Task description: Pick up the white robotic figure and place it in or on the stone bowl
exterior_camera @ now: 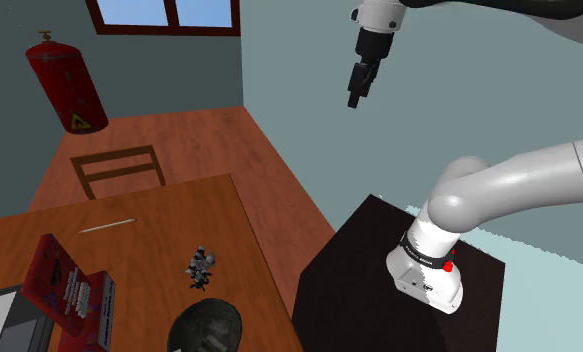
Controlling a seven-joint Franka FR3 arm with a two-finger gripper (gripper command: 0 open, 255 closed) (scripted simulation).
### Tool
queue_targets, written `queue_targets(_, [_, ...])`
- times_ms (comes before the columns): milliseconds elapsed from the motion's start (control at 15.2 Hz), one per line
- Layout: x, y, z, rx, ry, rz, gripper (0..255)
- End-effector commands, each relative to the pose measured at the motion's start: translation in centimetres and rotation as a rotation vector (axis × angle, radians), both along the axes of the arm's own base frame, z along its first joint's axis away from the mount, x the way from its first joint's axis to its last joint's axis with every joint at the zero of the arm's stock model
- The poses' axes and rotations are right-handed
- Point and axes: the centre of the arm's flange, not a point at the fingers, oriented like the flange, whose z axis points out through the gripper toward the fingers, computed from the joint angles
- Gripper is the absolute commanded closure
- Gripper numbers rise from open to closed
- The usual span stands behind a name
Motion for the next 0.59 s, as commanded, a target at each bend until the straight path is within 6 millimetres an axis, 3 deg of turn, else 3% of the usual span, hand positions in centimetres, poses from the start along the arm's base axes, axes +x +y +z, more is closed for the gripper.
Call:
queue_targets(0, [0.0,0.0,0.0,0.0,0.0,0.0,0])
queue_targets(528, [3.3,7.3,-7.0,0.001,0.007,0.02,0])
